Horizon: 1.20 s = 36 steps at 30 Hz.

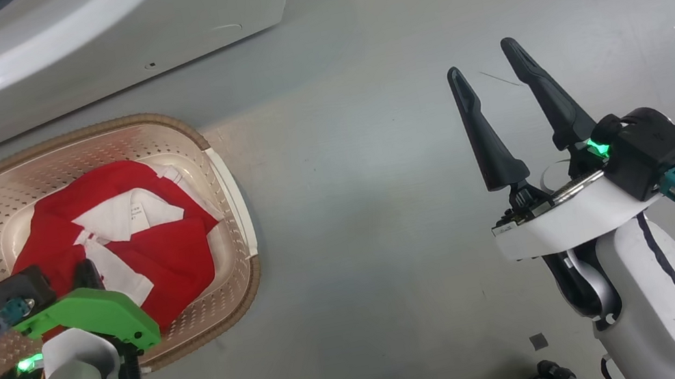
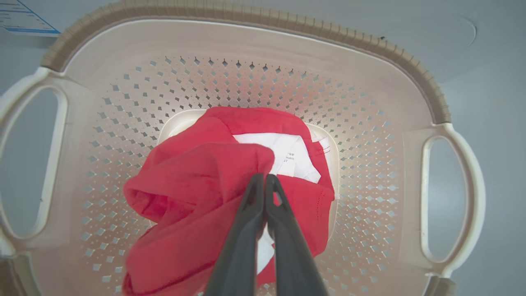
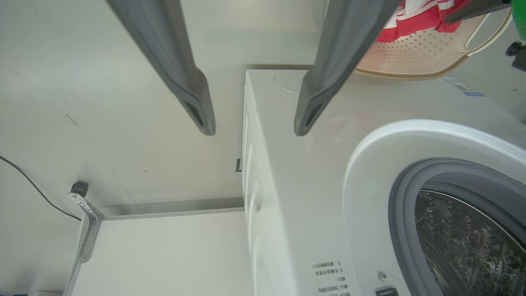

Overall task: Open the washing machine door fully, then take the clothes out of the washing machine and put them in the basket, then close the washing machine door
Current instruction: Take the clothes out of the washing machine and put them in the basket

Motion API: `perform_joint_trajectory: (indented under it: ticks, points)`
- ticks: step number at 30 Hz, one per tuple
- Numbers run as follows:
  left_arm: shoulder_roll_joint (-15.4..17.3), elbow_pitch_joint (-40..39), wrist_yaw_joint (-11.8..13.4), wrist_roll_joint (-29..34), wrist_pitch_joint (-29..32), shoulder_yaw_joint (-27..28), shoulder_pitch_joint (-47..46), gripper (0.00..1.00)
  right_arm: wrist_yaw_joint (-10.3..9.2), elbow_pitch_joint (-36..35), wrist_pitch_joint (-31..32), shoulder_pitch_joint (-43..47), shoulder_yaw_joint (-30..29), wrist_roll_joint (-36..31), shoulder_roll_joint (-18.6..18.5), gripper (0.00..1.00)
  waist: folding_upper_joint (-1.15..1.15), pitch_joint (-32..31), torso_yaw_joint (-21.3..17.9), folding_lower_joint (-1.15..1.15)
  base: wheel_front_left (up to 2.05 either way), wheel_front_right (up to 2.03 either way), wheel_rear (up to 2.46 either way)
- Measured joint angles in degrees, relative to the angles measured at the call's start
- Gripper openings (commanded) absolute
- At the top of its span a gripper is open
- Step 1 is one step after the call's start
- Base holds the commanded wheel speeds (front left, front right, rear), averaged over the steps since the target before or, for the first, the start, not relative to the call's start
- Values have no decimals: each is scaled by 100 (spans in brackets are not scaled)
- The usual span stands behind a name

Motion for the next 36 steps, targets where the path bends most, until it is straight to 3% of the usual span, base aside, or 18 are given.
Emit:
perform_joint_trajectory:
  ticks: [1, 10, 21, 30, 36]
  points:
    - [-2, 25, -3, -37, -43, 26, -24, 100, 0, 14, 0, 0, -10, 0, -1, 100, 0, -18, 6, 0, 0, 0, 0]
    - [-16, 201, -209, -238, -541, 34, -169, 100, 0, 118, 0, 0, -265, -14, 0, 100, 0, -267, 90, 0, 0, 0, 0]
    - [-26, 123, -377, 236, -793, -458, -168, 100, 0, 350, 0, 23, -502, -163, 0, 100, 0, -694, 254, 0, 0, 0, 0]
    - [-40, -420, -452, 487, -808, -665, -146, 100, 0, 553, 0, 333, -648, -229, 0, 100, 0, -1155, 481, 0, 0, 0, 0]
    - [-45, -1401, -378, 710, -809, -543, -93, 100, 1, 614, 0, 472, -689, -334, 0, 100, 0, -1479, 657, 0, 0, 0, 0]
